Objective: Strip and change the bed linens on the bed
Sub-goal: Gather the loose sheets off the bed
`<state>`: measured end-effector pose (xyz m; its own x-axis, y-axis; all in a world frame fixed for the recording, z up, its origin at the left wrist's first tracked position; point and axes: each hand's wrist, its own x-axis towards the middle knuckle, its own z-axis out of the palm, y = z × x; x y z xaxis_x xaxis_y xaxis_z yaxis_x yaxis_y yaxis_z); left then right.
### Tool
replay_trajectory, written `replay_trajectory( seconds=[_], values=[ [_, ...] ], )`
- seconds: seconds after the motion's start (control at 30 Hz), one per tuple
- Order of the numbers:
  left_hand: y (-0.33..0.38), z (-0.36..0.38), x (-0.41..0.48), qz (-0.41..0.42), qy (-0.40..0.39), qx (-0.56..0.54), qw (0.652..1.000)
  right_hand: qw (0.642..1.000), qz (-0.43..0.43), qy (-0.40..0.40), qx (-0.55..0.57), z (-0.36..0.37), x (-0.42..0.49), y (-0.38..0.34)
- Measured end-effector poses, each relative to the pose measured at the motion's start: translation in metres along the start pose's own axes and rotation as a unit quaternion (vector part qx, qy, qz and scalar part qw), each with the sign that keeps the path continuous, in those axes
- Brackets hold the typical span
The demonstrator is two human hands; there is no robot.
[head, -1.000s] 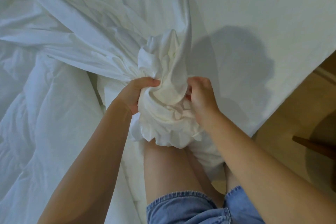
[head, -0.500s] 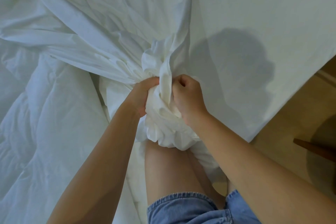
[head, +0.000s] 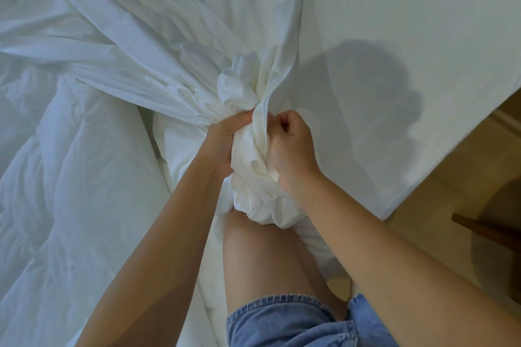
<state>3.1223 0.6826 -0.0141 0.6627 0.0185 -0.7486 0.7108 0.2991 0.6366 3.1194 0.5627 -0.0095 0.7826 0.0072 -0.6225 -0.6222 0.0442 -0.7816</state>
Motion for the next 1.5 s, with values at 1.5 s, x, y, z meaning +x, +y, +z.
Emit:
replay_trajectory(
  seconds=[1.5],
  values=[
    [-0.011, -0.002, 0.008, 0.029, 0.017, 0.024, 0.999, 0.873, 0.191, 0.376, 0.244, -0.189, 0.06, 0.034]
  ],
)
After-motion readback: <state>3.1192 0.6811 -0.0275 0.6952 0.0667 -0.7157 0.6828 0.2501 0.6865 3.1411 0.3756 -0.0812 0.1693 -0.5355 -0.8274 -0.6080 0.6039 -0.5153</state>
